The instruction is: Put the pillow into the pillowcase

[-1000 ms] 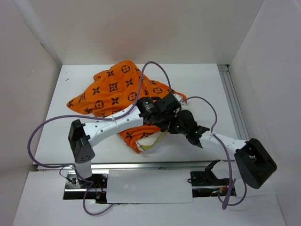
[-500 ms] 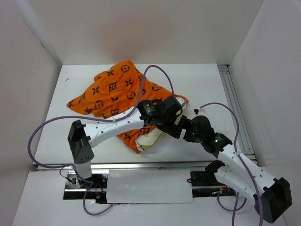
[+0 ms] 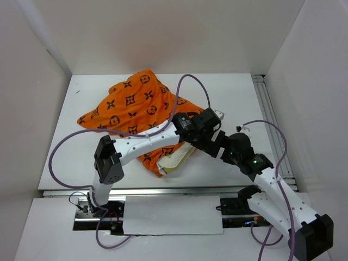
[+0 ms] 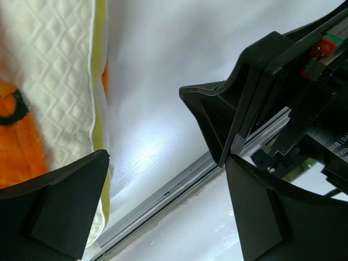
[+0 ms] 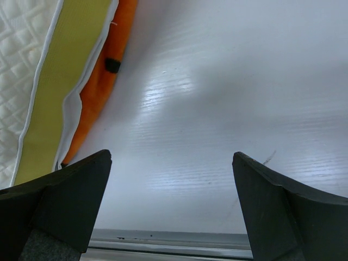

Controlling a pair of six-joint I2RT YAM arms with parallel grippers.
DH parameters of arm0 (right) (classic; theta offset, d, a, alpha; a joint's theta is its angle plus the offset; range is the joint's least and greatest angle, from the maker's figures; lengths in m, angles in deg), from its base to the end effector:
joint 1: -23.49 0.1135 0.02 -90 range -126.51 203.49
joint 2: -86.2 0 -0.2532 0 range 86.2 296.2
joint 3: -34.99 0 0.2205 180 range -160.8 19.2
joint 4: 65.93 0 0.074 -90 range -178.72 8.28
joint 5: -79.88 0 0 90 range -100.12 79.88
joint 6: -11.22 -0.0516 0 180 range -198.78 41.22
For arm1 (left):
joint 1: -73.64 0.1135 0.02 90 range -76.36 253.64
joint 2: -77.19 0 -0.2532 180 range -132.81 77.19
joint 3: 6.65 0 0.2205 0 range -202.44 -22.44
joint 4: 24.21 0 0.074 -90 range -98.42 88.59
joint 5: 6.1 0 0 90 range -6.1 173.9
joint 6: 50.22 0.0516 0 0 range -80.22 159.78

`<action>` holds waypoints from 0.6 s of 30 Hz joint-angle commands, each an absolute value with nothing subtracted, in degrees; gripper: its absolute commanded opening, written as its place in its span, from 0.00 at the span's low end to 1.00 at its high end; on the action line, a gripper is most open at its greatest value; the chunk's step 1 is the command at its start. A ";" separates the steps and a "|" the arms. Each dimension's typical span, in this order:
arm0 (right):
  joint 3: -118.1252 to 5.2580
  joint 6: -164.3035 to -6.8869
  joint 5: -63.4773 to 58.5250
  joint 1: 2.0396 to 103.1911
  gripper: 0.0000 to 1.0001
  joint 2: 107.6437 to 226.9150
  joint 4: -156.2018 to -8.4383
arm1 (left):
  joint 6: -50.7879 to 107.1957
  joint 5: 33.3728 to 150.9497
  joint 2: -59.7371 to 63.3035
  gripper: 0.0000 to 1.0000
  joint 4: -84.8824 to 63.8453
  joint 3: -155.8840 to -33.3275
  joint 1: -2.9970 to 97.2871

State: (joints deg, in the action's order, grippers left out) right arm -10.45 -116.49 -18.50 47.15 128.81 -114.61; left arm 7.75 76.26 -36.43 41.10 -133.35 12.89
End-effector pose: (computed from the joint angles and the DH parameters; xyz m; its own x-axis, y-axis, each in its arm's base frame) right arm 0.1322 0.0497 0.2061 -0.7059 0.3514 -0.6150 0.1615 0.9252 0.3433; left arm 0.2077 -0.3569 0.2965 -0.7650 0.2902 -0.5750 0.4945 0.8366 -0.2357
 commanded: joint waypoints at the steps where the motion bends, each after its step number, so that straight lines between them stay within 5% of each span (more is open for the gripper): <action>1: -13.94 -115.78 -13.37 46.96 1.00 123.47 -114.16 | 10.43 63.07 -43.03 1.00 47.31 -130.98 19.50; 8: -15.33 -115.78 -14.76 46.43 1.00 122.32 -116.00 | 7.26 62.62 -44.99 0.99 48.55 -131.68 21.17; 18: -17.09 -116.75 -17.15 46.43 1.00 130.75 -108.11 | 16.31 75.29 -23.36 0.97 33.60 -125.70 17.75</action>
